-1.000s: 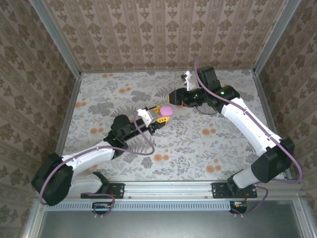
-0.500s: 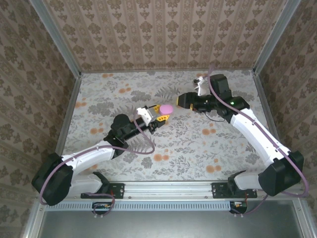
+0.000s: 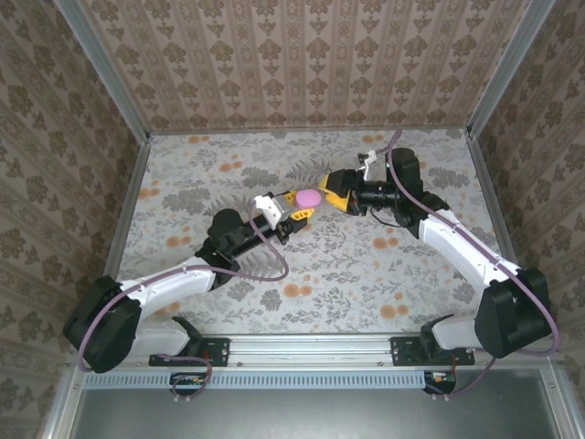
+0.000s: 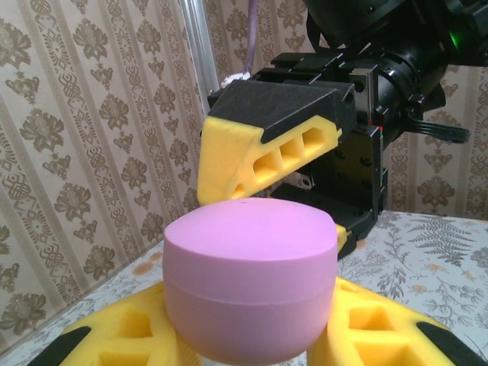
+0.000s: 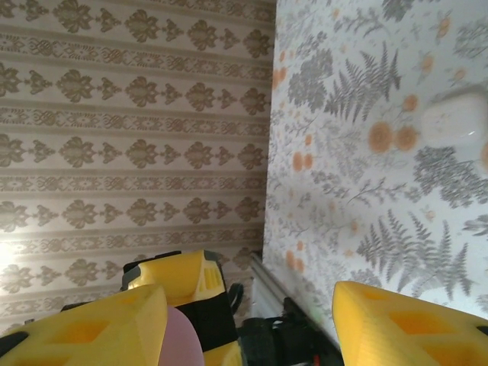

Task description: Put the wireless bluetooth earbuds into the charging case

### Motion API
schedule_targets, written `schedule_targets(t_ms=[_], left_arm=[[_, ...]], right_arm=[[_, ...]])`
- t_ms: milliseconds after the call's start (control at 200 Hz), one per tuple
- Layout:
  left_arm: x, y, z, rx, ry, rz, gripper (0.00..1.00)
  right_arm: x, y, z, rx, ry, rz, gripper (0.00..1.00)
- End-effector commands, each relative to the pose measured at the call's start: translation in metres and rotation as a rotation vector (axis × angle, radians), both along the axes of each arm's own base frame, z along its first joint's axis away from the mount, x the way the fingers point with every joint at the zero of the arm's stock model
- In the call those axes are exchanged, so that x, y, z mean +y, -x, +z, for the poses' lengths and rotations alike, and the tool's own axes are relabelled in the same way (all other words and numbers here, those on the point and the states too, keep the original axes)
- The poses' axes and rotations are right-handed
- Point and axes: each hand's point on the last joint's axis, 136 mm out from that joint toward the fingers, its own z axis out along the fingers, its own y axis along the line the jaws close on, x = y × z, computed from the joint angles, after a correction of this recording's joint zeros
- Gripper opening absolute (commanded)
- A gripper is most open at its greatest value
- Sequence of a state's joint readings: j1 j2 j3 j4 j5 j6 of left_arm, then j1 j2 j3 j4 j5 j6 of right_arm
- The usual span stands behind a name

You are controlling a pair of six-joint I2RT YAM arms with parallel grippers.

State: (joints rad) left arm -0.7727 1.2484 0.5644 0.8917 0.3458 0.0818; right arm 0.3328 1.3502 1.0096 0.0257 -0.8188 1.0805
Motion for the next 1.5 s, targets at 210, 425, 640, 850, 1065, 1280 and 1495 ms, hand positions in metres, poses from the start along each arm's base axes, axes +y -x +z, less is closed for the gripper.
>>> schedule_targets(t_ms=[210,425,640,850,1065,1280,1495], left_arm=[[0.0,0.0,0.031,-0.038,0.088,0.003,0.32],[-0.001,-0.001,0.031,-0.014,0.106,0.004,0.32],[0.002,-0.005,0.033,-0.009,0.129,0.024,0.32],[0.0,-0.003,0.033,-0.011,0.133,0.009,0.32],[-0.004,0.004,0.033,-0.022,0.121,-0.044,0.34],[-0.004,0.002,0.029,-0.012,0.107,-0.032,0.38],[-0.002,0.001,0.027,-0.012,0.087,-0.014,0.49]], right_arm=[[0.035,0.016,0.025,-0.007,-0.126,0.168,0.59],[0.038,0.027,0.036,-0.05,-0.163,0.239,0.54],[0.041,0.044,0.043,-0.07,-0.181,0.33,0.54],[0.04,0.049,0.042,-0.077,-0.173,0.363,0.44],[0.041,0.043,0.045,-0.091,-0.172,0.341,0.45],[0.04,0.042,0.045,-0.096,-0.171,0.328,0.37],[0.036,0.036,0.034,-0.078,-0.139,0.292,0.34]])
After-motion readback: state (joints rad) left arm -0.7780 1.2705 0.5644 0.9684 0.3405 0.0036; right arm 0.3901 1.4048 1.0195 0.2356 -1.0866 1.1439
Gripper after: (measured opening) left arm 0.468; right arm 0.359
